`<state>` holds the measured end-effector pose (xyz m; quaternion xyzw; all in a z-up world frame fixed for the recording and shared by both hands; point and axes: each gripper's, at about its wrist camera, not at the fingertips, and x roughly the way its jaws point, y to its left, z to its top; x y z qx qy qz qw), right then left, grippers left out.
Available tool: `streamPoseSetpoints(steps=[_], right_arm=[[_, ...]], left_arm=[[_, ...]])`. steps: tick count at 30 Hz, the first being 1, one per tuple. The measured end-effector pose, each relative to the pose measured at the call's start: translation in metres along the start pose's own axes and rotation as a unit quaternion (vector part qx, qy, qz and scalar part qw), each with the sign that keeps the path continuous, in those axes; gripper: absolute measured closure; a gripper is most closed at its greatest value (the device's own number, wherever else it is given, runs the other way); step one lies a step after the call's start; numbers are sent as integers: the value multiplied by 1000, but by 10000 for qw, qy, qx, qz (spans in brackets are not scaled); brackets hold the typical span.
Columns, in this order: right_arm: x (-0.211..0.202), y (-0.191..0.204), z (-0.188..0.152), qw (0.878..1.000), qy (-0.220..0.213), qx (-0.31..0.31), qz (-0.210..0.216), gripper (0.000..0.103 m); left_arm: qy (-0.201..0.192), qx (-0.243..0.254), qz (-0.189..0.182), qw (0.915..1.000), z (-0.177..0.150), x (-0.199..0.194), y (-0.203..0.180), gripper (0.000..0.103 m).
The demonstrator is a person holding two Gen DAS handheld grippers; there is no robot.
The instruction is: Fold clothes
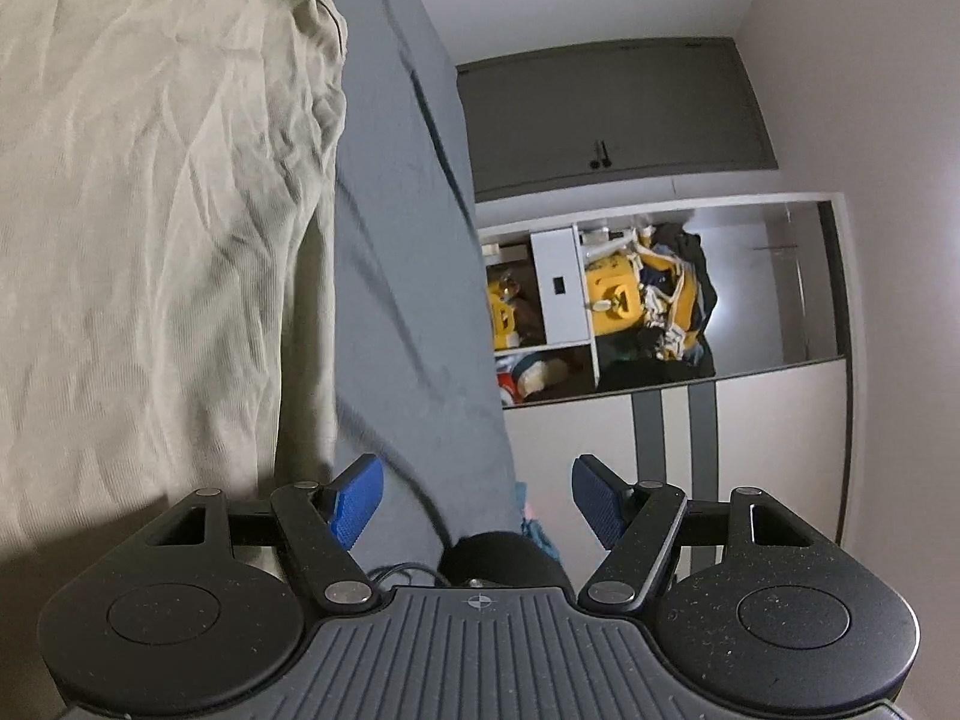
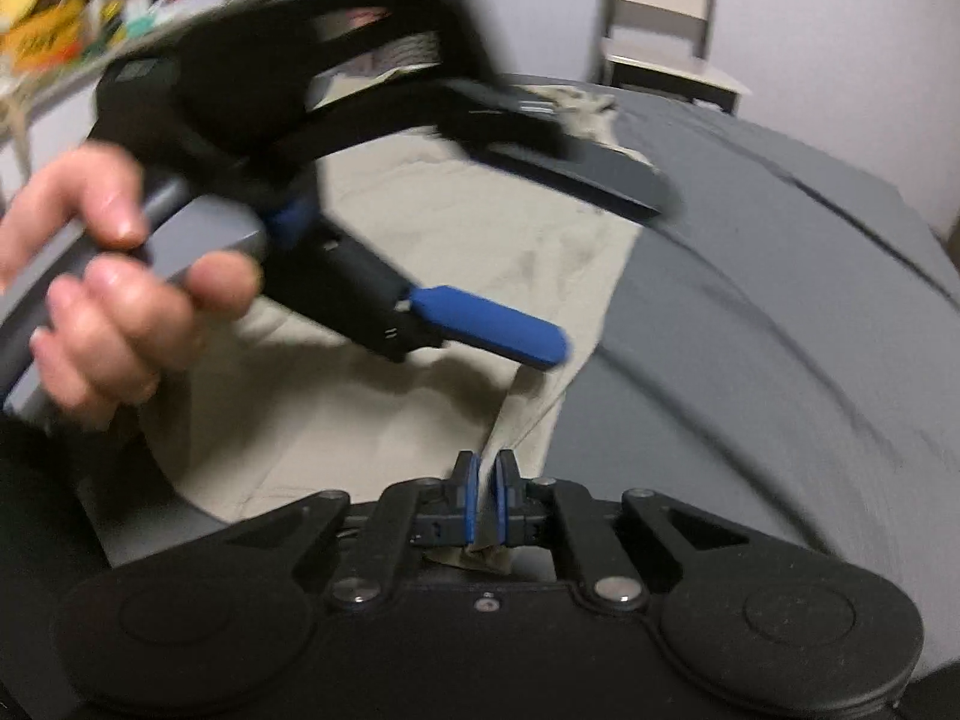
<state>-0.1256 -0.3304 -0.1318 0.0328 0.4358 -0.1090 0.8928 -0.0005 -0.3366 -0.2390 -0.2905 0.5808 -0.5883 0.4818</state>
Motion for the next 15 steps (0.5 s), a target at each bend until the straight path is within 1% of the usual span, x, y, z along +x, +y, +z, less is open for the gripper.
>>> streamPoseSetpoints(steps=[4,7,10,12,15], right_arm=[[0,7,-2,9999,43,-103,-11,92],[-8,4,-6,9999,15,88,89,88],[-15,-6,-6,9988,-46,466,131,83],[-20,-20,-5,9966,-62,809,115,82],[-21,-38,-1,9893,-28,1427,305,82]], left_arm=[[-62,-59,518,9986,1,5,8,34],[-111,-171,686,9974,2,6,12,34],[-160,-165,725,9971,2,6,11,34],[-154,-148,782,9967,1,7,11,34],[-106,-74,856,9962,2,5,12,34]])
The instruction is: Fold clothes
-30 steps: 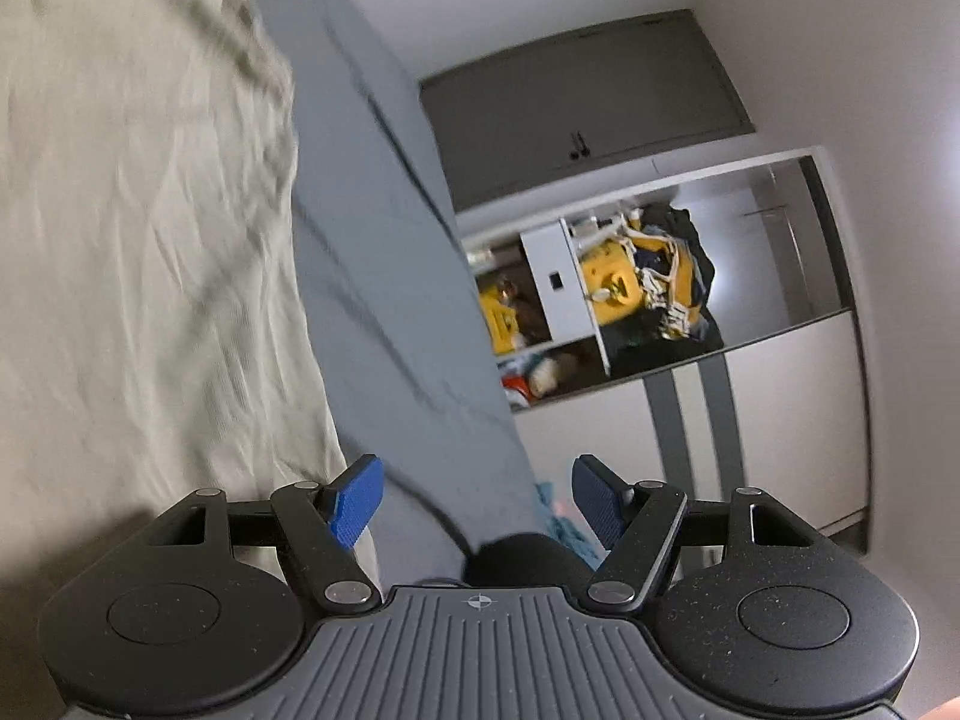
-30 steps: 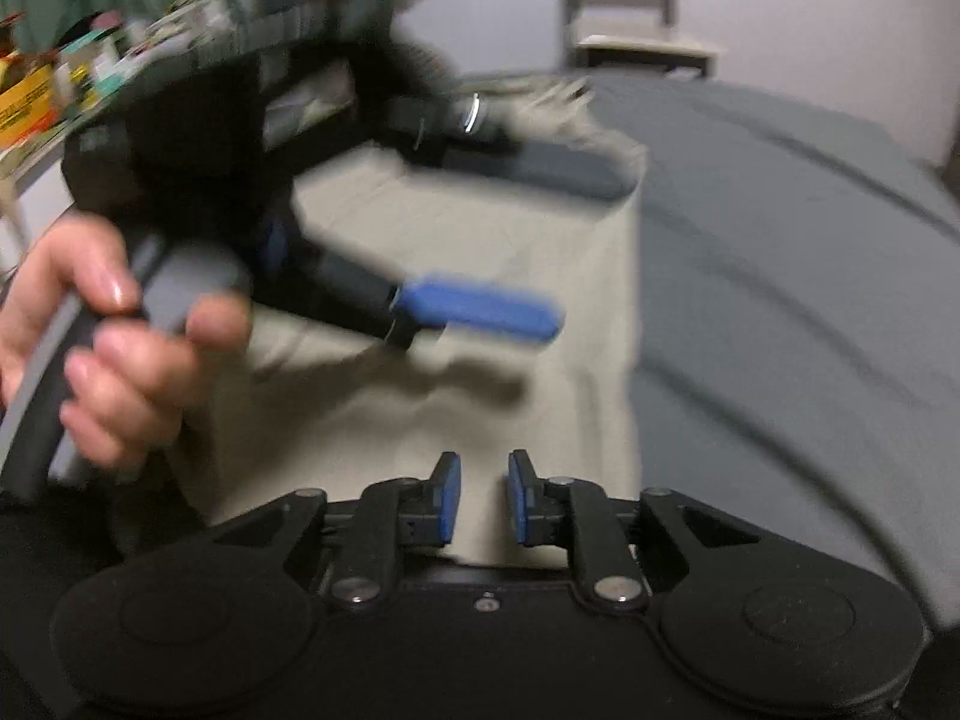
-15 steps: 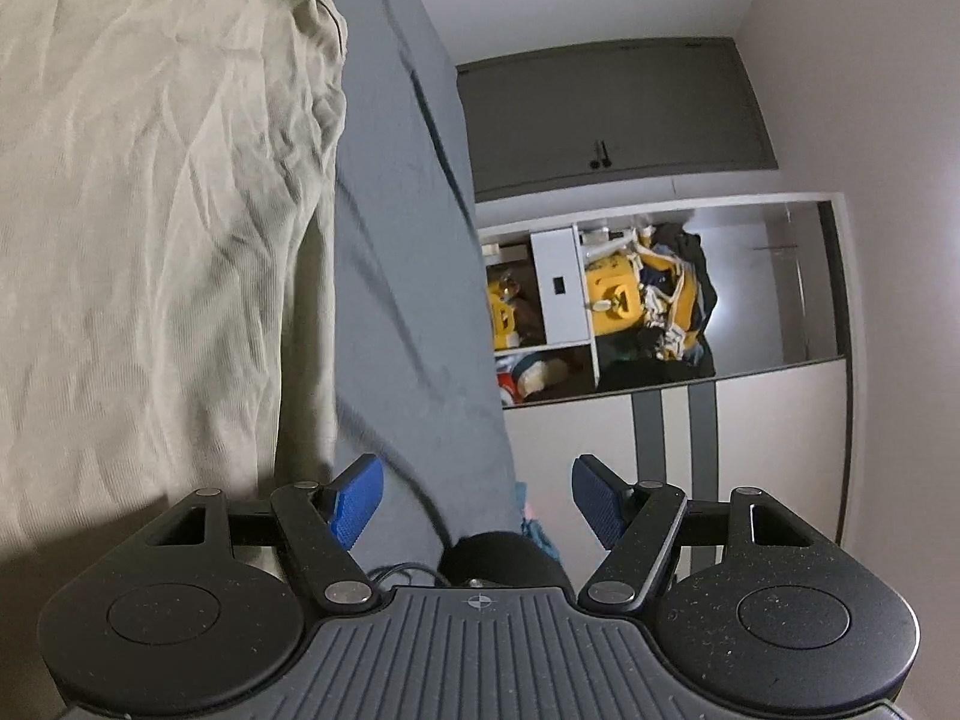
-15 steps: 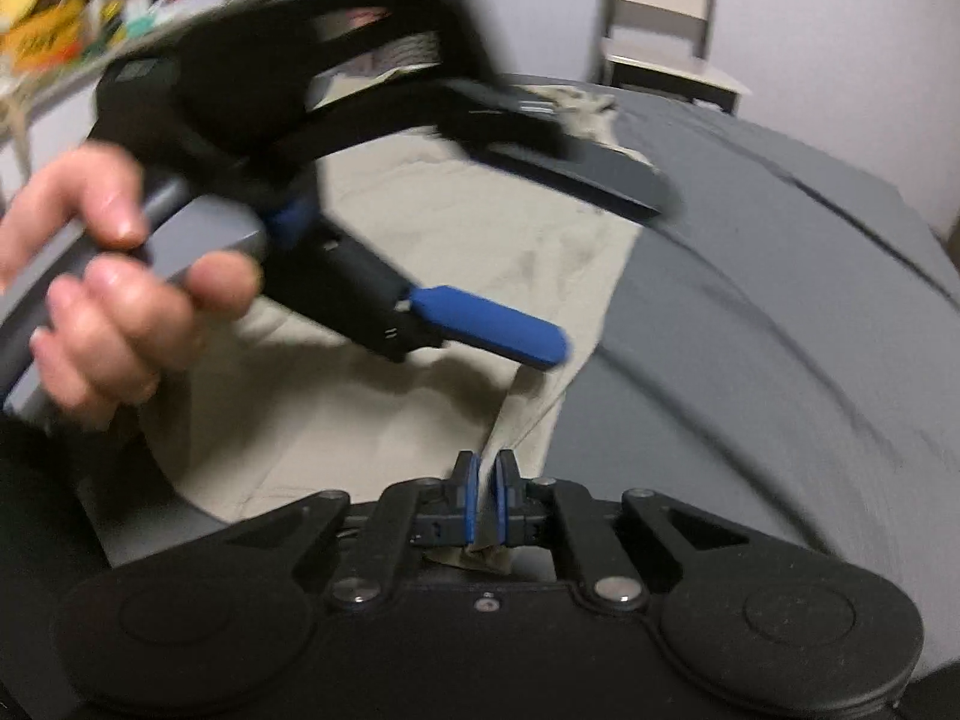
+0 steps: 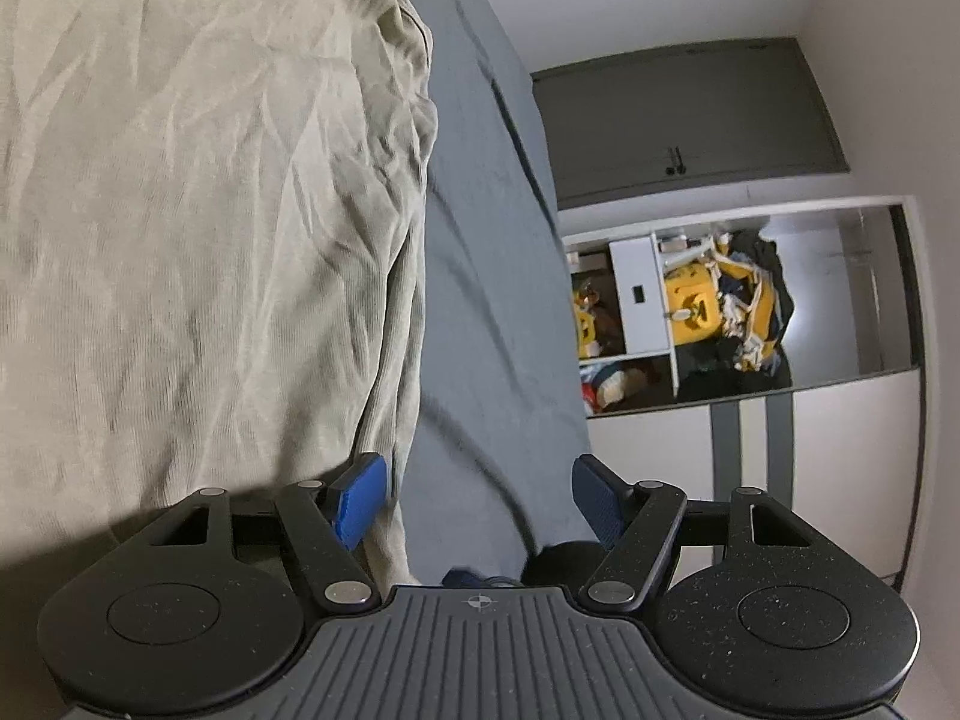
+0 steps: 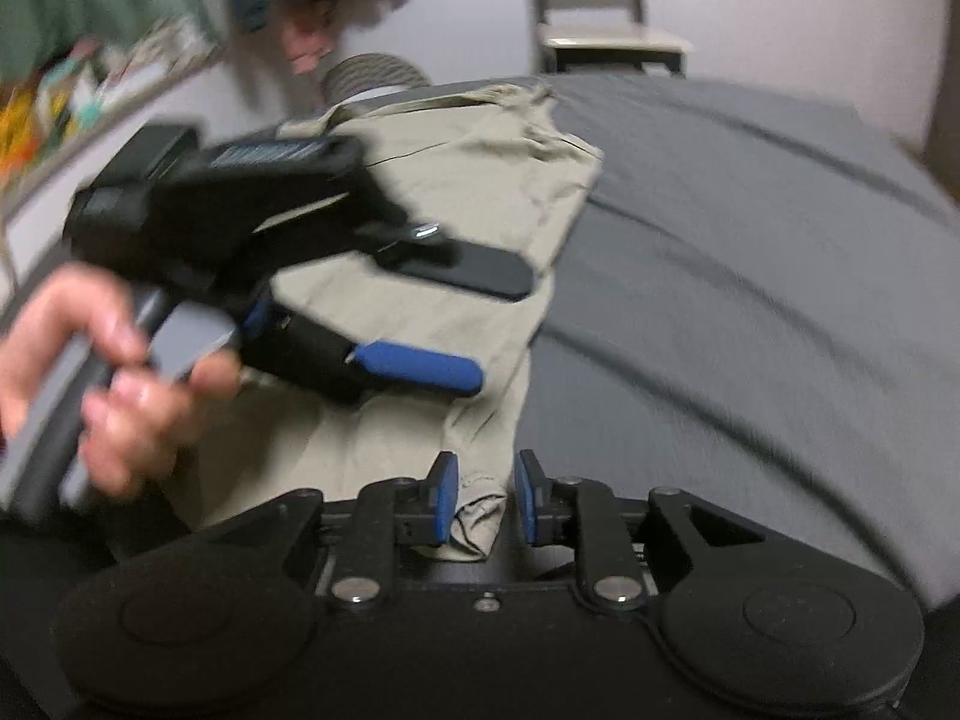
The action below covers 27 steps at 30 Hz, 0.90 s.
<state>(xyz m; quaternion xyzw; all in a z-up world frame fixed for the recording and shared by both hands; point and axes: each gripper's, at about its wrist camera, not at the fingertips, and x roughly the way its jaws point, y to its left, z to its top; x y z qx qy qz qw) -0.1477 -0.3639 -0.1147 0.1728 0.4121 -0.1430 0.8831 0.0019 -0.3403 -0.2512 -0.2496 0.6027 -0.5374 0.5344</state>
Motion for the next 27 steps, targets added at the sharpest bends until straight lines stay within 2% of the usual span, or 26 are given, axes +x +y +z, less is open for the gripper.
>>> streamPoseSetpoints(steps=[2,5,7,10,15,19,22,27], right_arm=[[-3,-7,1,9994,-69,304,131,82],[-8,-20,8,9945,-403,903,341,82],[-5,-24,12,9954,-360,857,212,82],[6,-20,11,9969,-51,711,330,82],[19,5,7,9993,243,108,273,82],[18,14,0,9983,424,-100,392,82],[9,16,-2,9988,313,-81,377,82],[2,4,2,9988,87,410,262,82]], left_arm=[[13,21,29,10000,0,2,-1,34],[36,30,54,10000,1,1,-1,34],[47,31,64,10000,1,1,1,34],[62,34,81,9999,1,1,-1,34],[117,48,90,9999,0,0,-1,34],[156,95,132,9997,0,3,-5,34],[174,104,140,9997,1,2,-4,34],[170,92,145,9997,1,2,-4,34]])
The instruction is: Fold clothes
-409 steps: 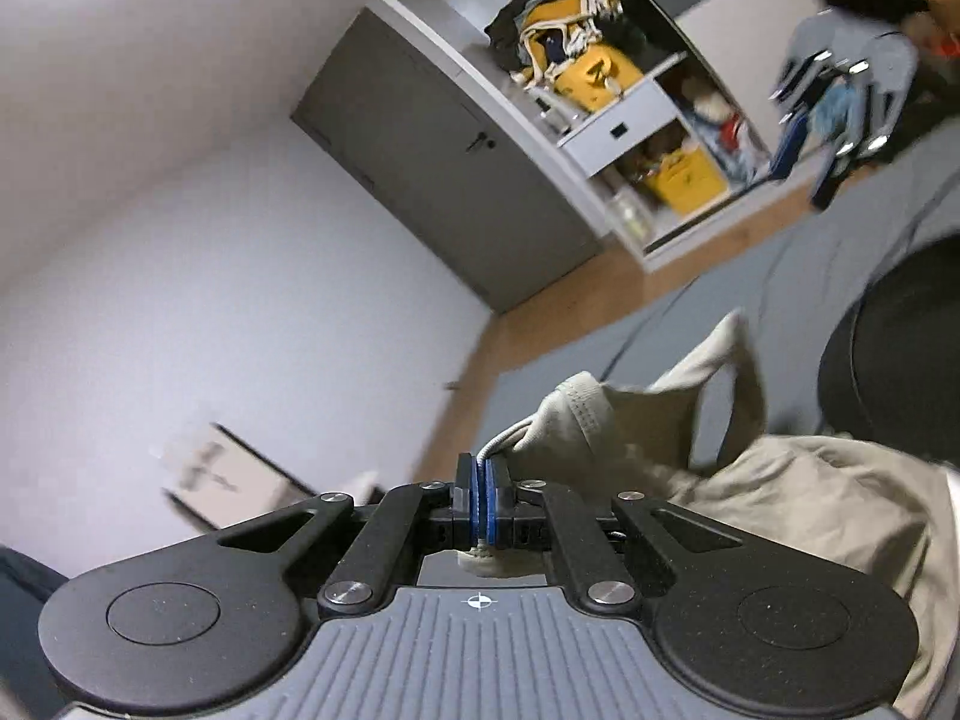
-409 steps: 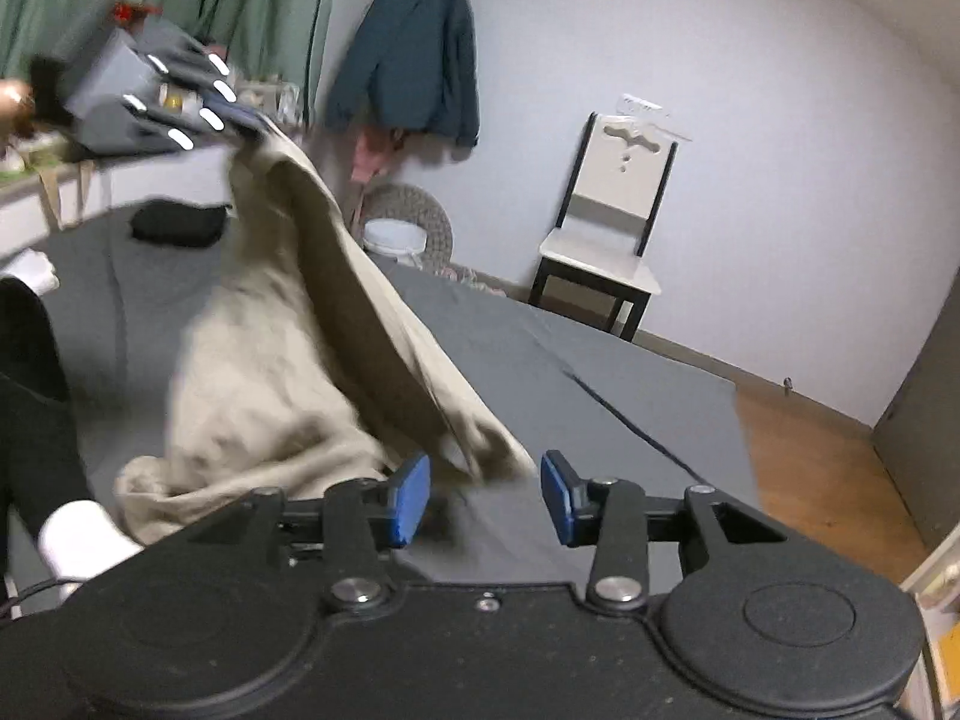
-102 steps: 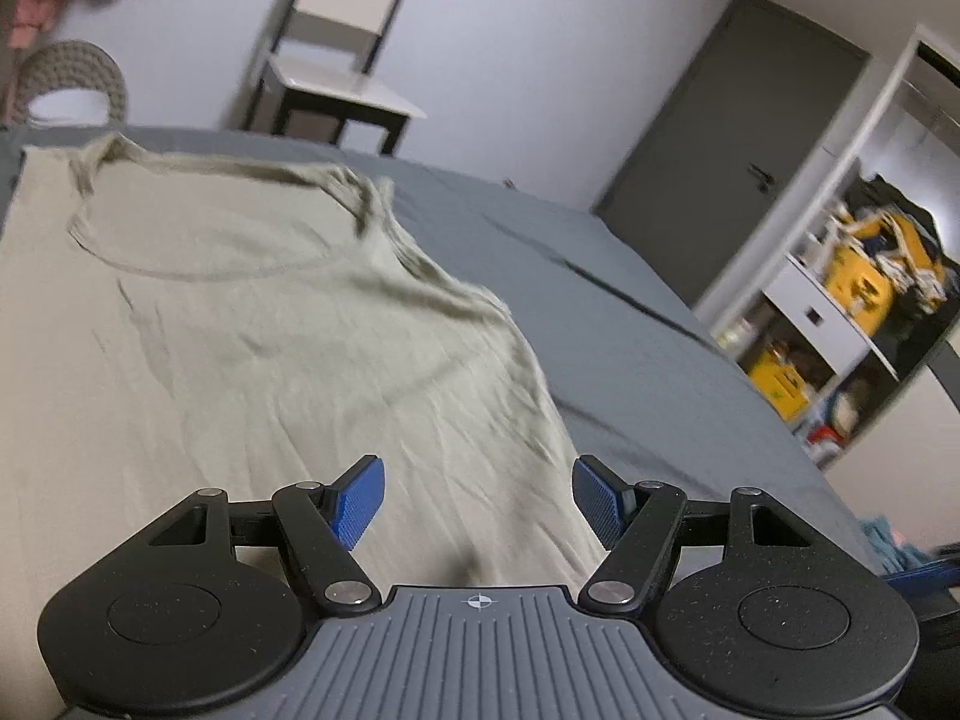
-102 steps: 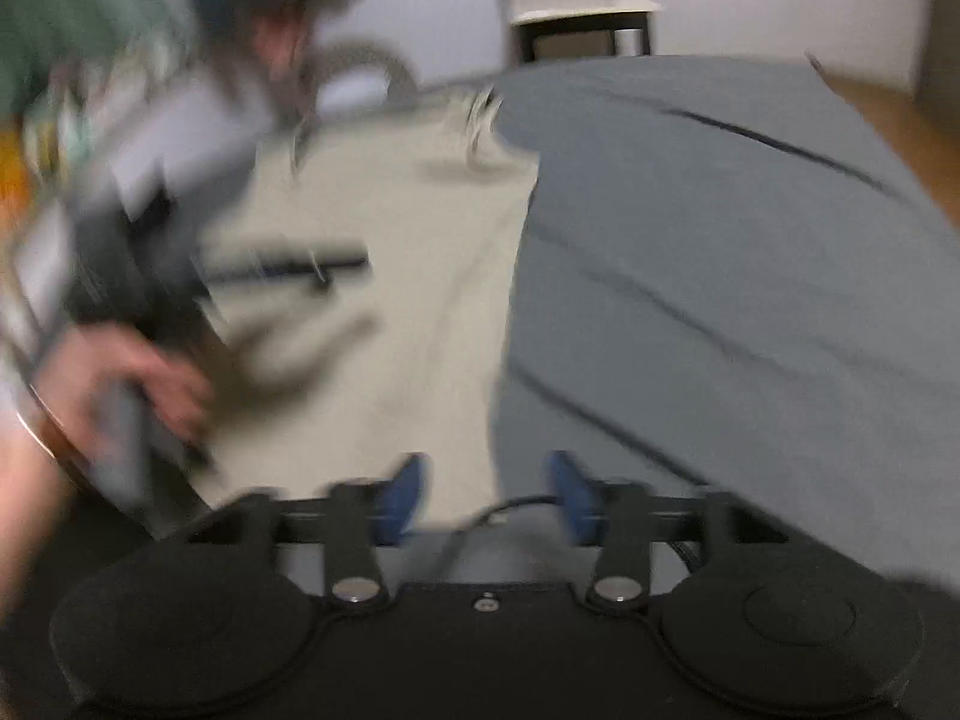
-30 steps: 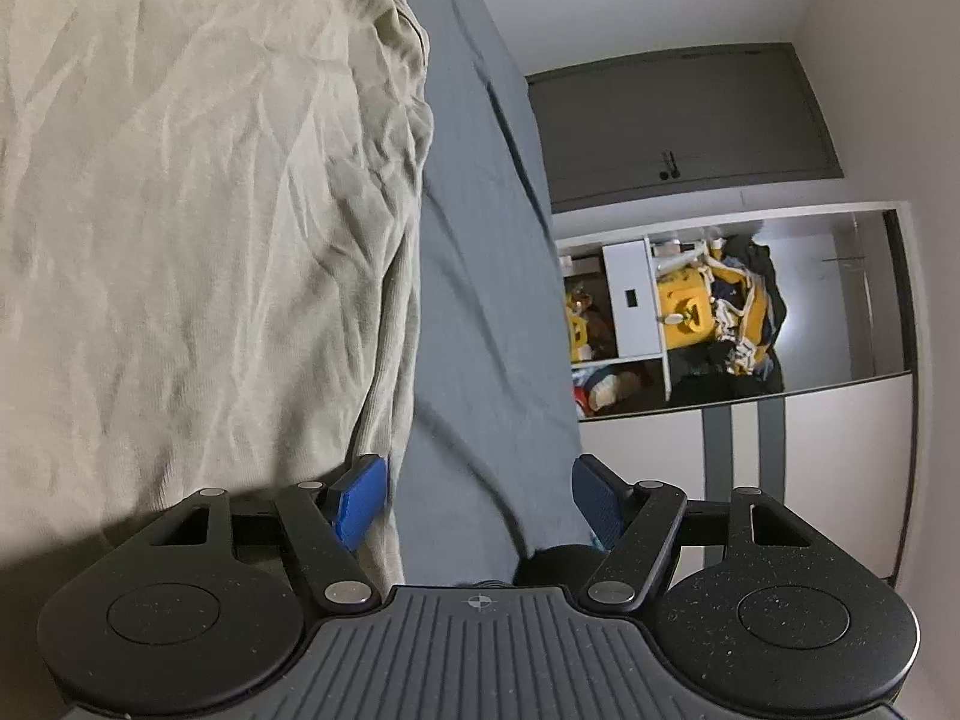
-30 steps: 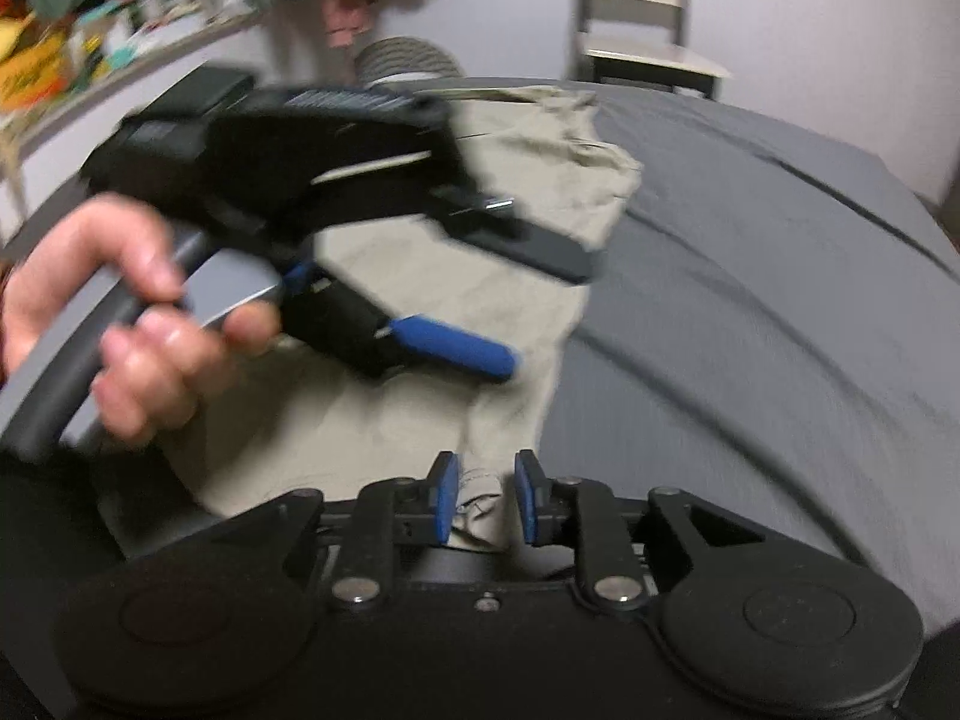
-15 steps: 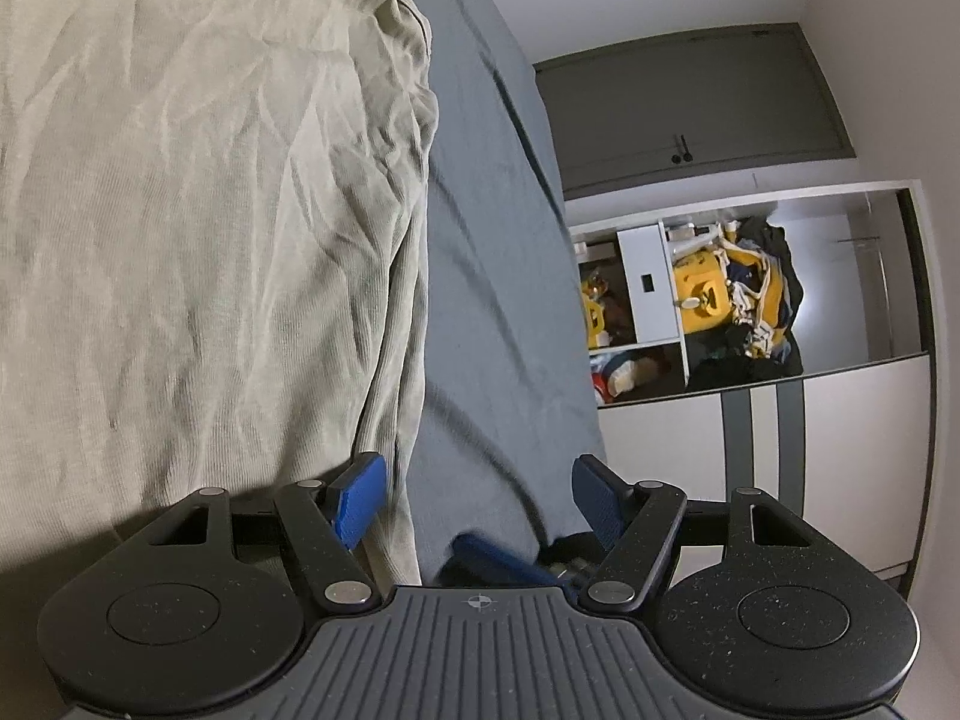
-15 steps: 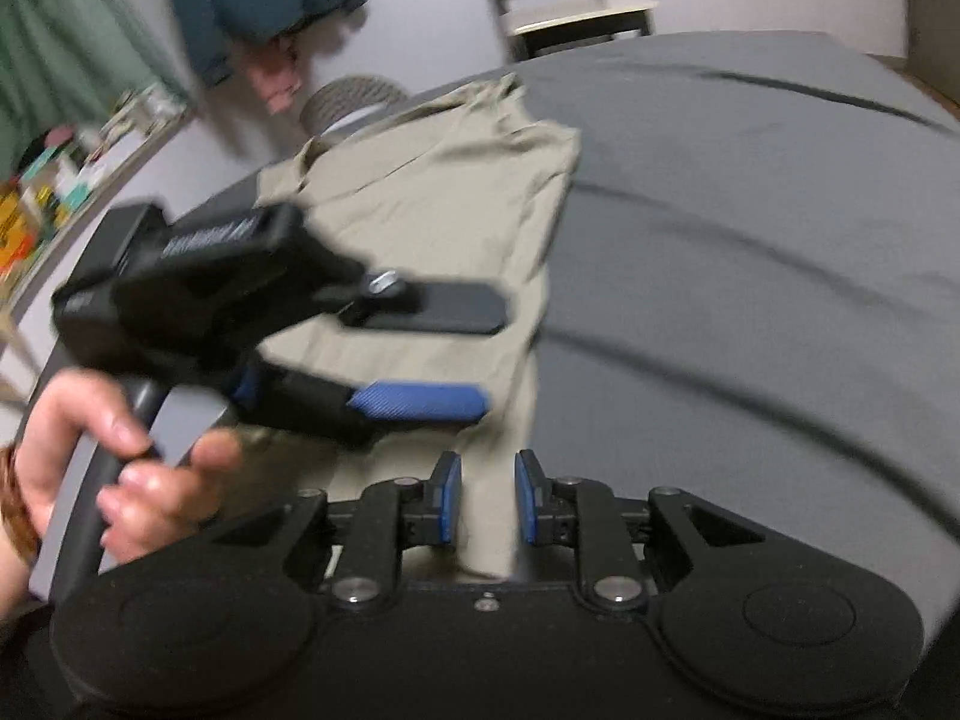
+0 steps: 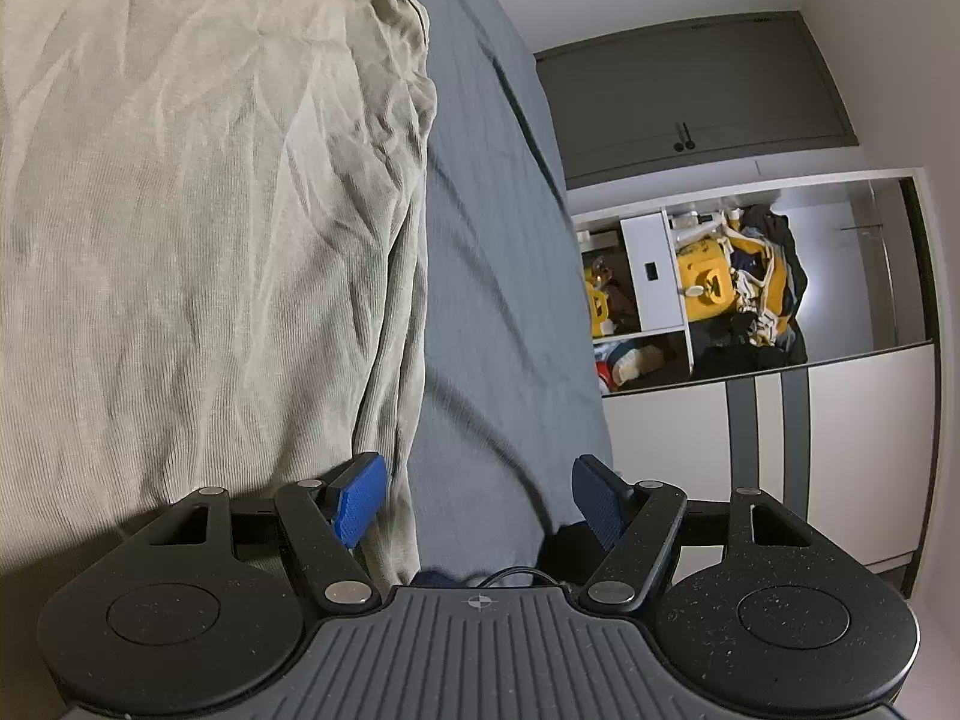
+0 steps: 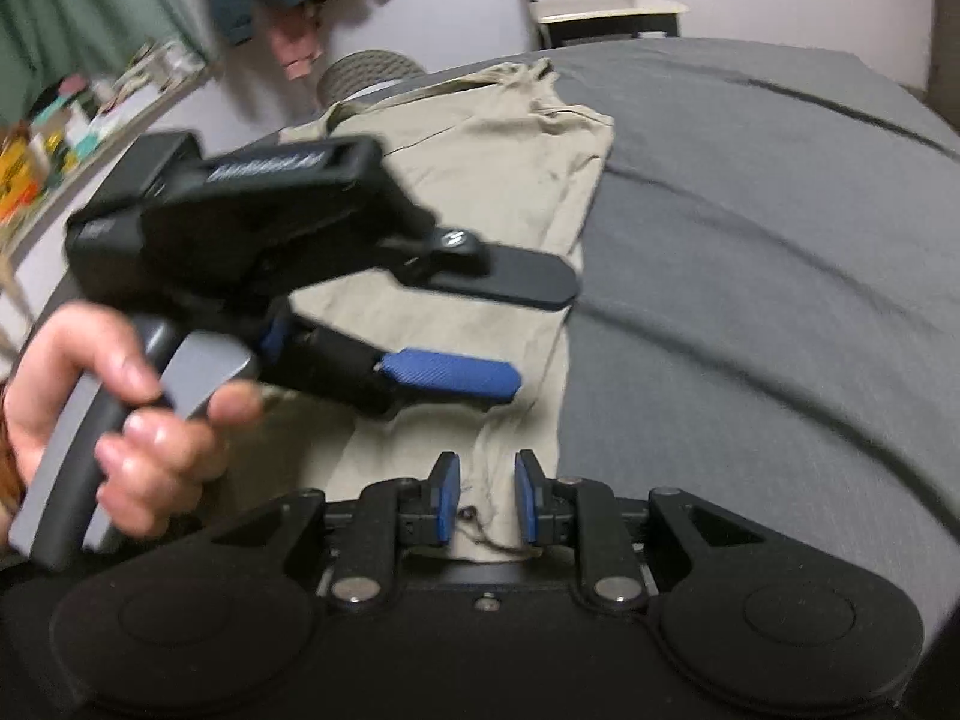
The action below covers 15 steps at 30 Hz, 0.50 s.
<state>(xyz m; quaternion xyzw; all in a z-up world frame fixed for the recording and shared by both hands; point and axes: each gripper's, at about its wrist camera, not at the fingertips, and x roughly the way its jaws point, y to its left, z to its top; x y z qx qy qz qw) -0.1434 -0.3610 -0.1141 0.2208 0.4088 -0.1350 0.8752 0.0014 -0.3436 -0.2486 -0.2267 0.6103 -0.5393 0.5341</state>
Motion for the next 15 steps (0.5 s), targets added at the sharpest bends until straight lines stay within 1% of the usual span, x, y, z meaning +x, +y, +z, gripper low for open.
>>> streamPoseSetpoints(steps=[3,5,7,9,15], right_arm=[[-2,-14,4,9971,-254,632,330,82],[-1,-18,7,9965,-221,764,264,82],[8,-17,5,9977,0,662,105,82],[14,-15,2,9984,155,535,77,82],[14,9,-2,9991,135,-337,-228,82]], left_arm=[[5,4,8,10000,0,1,0,34],[2,-9,2,10000,0,1,0,34],[1,-16,6,10000,0,1,1,34],[5,-10,13,10000,0,1,0,34],[8,-3,20,10000,0,0,1,34]])
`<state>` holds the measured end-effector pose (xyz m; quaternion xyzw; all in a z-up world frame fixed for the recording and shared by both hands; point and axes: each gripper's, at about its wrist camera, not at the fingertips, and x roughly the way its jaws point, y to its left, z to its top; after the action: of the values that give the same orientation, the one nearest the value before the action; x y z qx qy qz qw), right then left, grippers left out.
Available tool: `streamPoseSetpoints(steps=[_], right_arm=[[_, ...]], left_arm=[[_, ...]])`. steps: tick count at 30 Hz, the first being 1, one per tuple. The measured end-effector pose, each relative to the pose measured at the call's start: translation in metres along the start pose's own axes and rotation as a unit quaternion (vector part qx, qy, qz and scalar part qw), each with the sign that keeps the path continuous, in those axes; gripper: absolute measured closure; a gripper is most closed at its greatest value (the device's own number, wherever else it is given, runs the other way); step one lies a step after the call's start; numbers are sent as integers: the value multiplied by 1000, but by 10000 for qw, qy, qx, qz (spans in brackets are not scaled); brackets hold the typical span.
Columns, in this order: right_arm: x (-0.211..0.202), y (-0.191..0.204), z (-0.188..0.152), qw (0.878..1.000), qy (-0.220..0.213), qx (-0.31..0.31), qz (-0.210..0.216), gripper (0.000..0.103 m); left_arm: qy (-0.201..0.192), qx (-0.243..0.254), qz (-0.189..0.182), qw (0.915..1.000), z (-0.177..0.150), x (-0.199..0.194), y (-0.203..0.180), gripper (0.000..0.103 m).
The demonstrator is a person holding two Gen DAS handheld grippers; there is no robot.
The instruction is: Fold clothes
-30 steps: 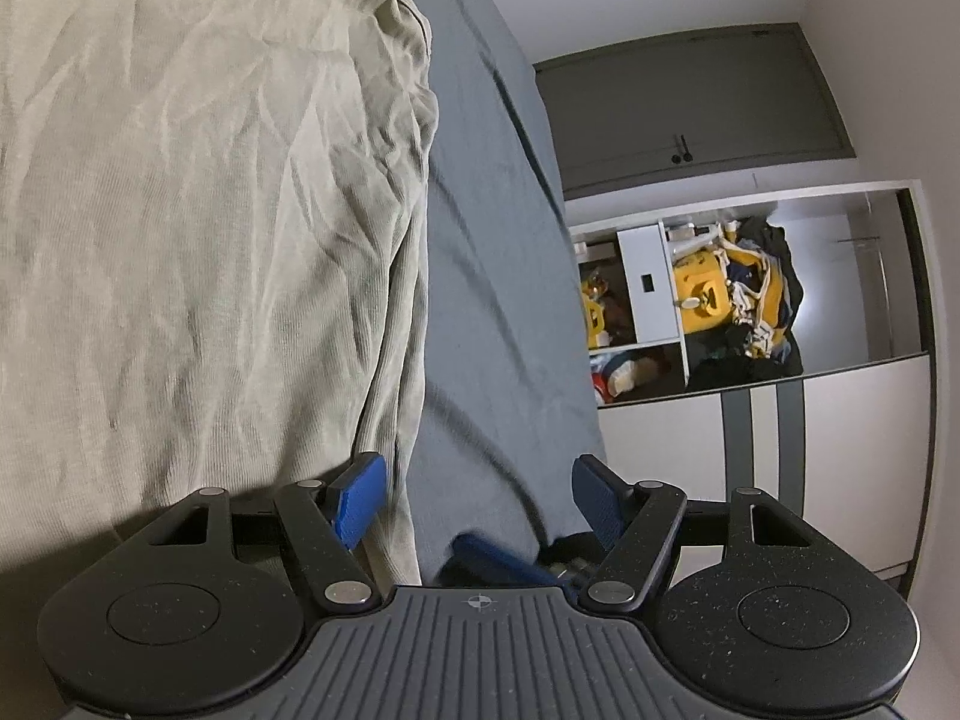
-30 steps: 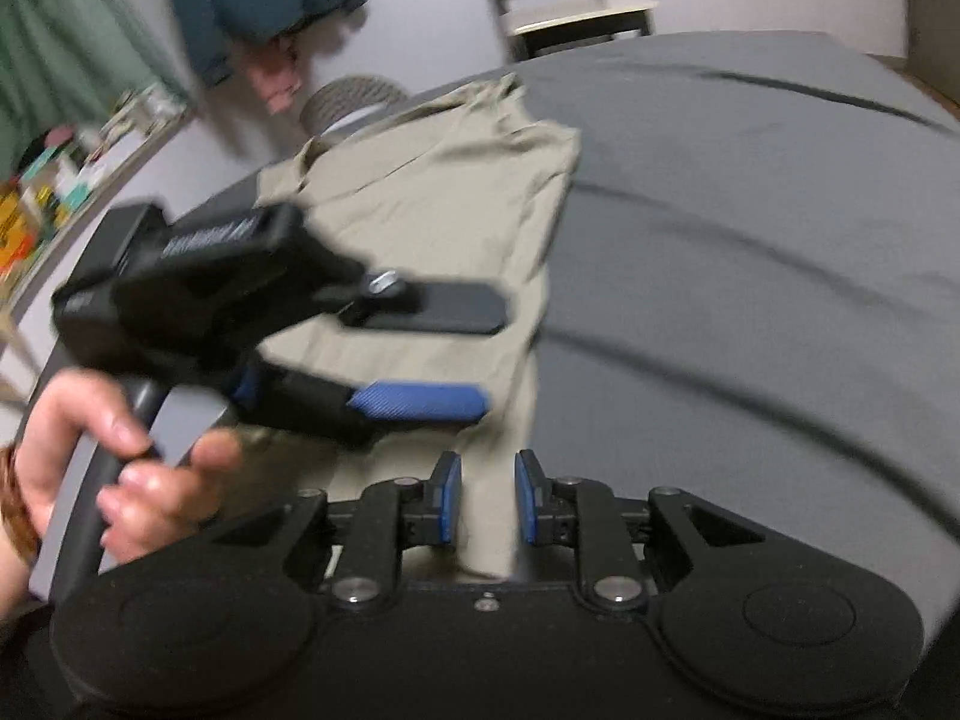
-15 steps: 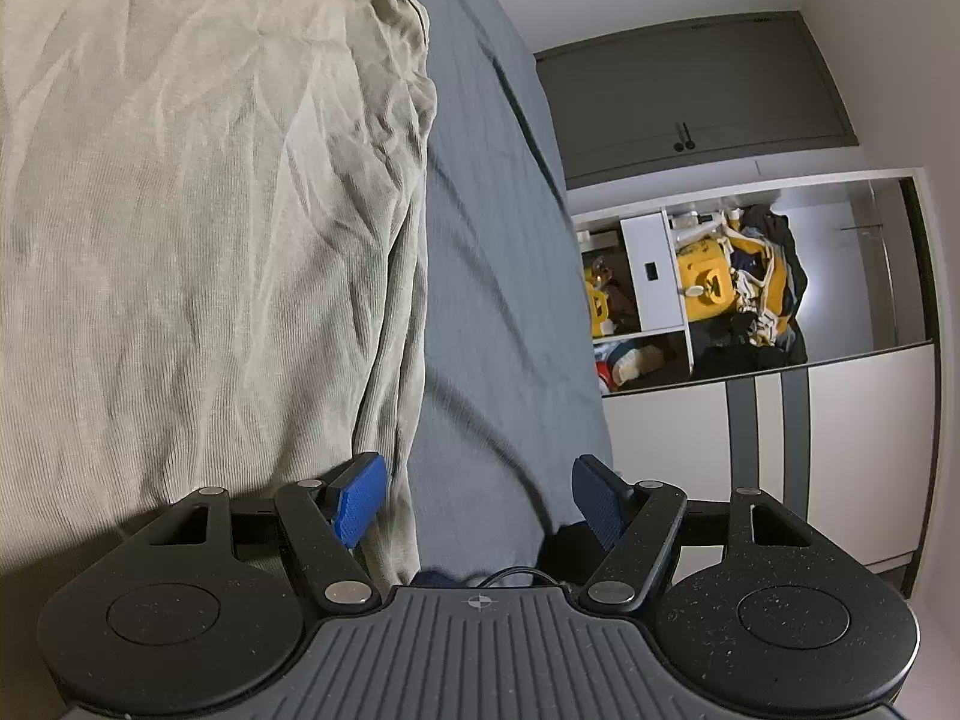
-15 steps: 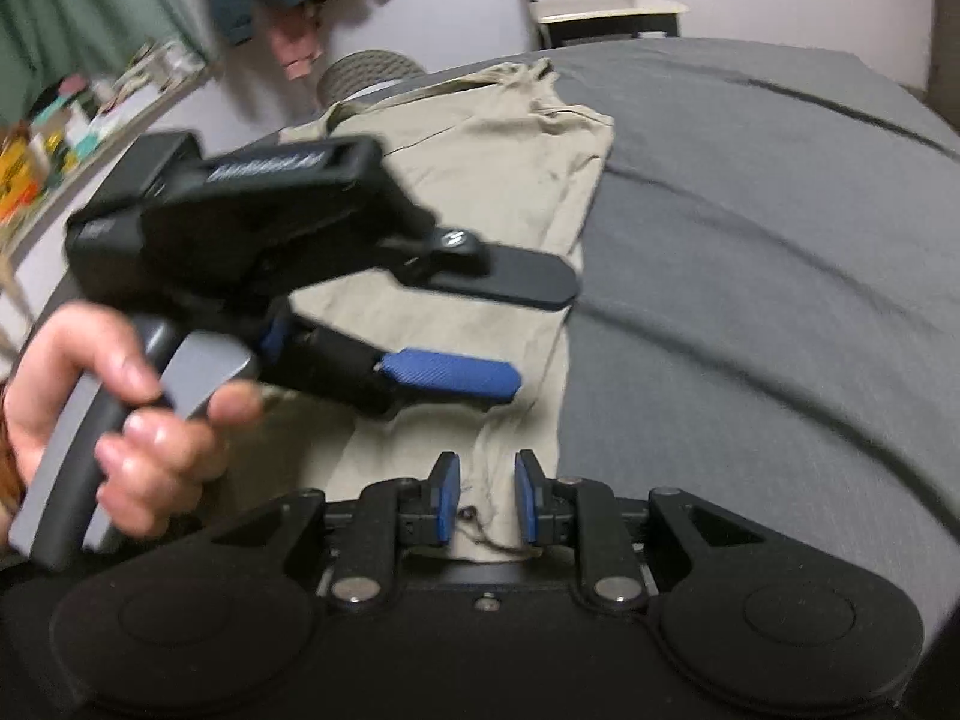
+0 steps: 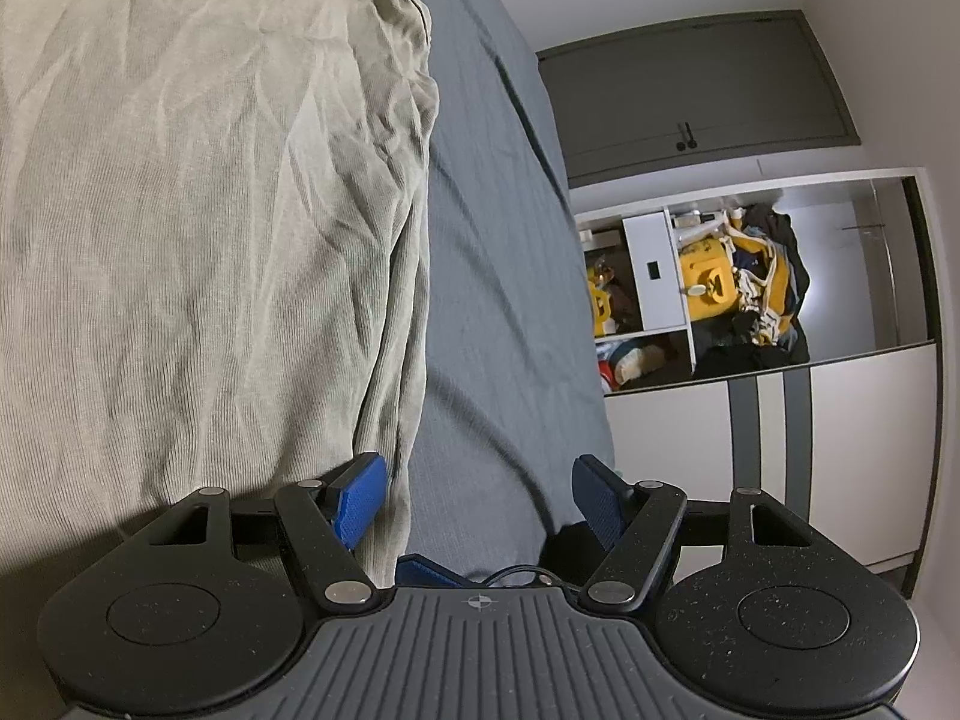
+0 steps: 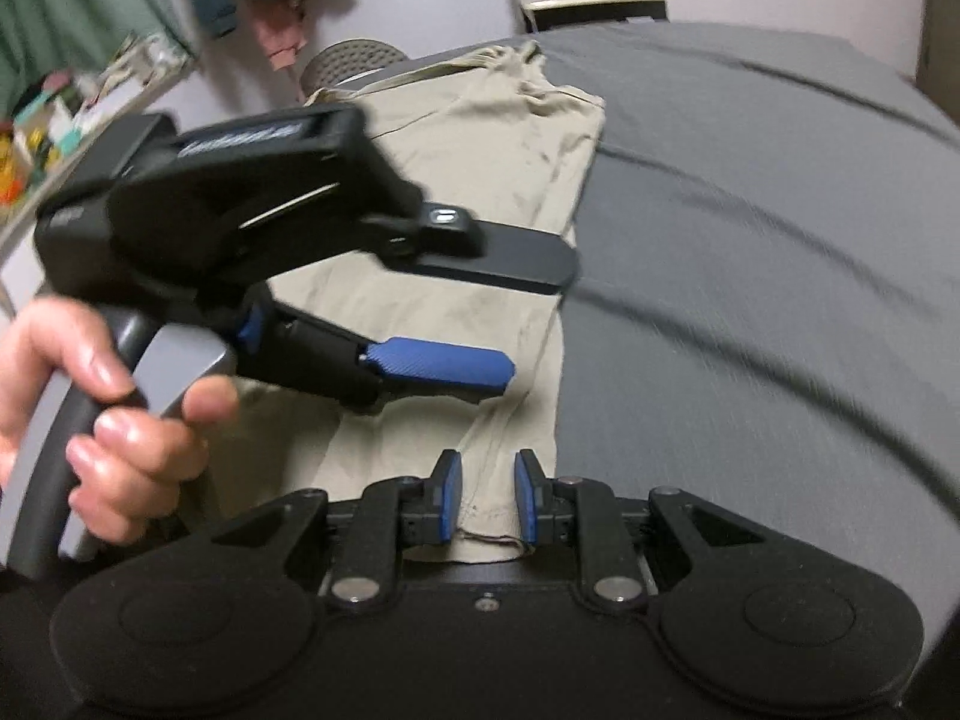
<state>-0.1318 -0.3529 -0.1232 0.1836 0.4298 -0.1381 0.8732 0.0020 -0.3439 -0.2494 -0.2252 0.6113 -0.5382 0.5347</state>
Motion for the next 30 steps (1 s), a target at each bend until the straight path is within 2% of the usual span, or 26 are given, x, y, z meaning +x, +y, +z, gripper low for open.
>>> streamPoseSetpoints(steps=[3,10,15,17,20,22,23,24,25,27,30], right_arm=[[1,13,-3,9988,-9,-458,-198,82],[5,19,-5,9965,21,-788,-281,85],[2,16,-3,9966,78,-769,-267,101],[-2,12,-2,9968,80,-740,-279,102],[-9,-2,-1,9980,86,-517,-342,102],[-16,-14,-1,9996,51,-164,-225,102],[-18,-17,0,10000,-14,37,-91,99],[-21,-20,1,9997,-80,237,43,89],[-23,-21,2,9990,-140,394,175,85],[-18,-21,7,9978,-161,543,340,84],[-5,-15,14,9979,-70,604,223,84]], left_arm=[[-12,-4,4,10000,-1,-3,-3,34],[3,17,27,10000,-1,-2,-1,34],[13,43,-60,10000,0,-4,-2,34],[4,62,-126,9999,0,-6,-4,34],[-17,130,-261,9996,1,-8,-9,34],[-28,186,-344,9992,2,-10,-12,34],[-29,208,-365,9991,2,-10,-13,34],[-28,217,-362,9991,2,-10,-13,34],[-20,216,-333,9992,3,-10,-14,34],[3,184,-259,9995,3,-9,-13,34],[42,70,-124,9999,2,-7,-7,34]])
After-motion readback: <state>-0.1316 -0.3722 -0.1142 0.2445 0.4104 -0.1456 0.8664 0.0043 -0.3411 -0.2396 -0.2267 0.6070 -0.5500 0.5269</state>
